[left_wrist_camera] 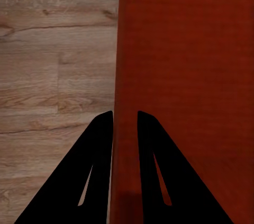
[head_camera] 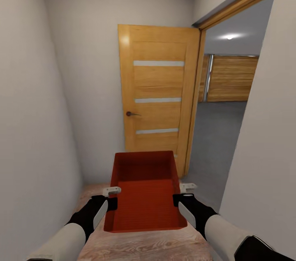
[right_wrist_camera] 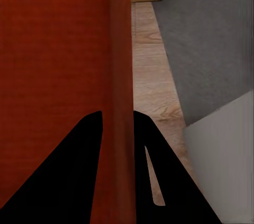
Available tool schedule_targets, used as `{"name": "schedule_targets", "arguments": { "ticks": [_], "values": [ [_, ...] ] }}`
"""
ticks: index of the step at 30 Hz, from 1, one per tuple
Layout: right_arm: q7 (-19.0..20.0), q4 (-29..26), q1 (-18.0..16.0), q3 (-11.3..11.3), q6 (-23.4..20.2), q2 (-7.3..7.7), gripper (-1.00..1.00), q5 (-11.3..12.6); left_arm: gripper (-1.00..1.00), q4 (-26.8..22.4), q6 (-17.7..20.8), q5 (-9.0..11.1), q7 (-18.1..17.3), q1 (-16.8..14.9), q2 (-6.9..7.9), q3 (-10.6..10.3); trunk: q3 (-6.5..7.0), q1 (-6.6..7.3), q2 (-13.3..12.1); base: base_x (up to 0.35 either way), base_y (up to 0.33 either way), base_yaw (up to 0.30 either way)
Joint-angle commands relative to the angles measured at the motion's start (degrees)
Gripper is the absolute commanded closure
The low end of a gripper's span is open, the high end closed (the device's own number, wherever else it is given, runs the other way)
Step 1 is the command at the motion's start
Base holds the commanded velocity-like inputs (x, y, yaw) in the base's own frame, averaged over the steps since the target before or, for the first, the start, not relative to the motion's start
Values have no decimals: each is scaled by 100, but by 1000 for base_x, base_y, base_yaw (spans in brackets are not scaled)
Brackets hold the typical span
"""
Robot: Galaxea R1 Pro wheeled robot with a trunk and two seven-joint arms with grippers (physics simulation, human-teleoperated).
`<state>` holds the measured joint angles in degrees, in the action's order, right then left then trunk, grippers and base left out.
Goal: Move the two storage containers from the living room to the garage. In the garage, place one container on the floor and stack the other container on top of it (either order is fine).
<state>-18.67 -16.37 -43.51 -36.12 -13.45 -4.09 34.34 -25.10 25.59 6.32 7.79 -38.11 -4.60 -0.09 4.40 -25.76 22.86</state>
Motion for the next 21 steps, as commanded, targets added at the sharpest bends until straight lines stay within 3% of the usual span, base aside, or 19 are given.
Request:
{"name": "schedule_targets", "arguments": {
  "ticks": [1,8,21],
  "values": [
    [-50,2,-8,52,-35,5,100,73,100,-28,50,-167,129,5,162,-35,-2,-2,5,0,0,-288],
    [-50,2,-8,52,-35,5,100,73,100,-22,80,-161,120,5,161,-35,-2,-2,5,30,48,-288],
    [-50,2,-8,52,-35,5,100,73,100,-4,86,-149,109,5,167,-38,-2,-2,5,195,250,-288]
  ]
}}
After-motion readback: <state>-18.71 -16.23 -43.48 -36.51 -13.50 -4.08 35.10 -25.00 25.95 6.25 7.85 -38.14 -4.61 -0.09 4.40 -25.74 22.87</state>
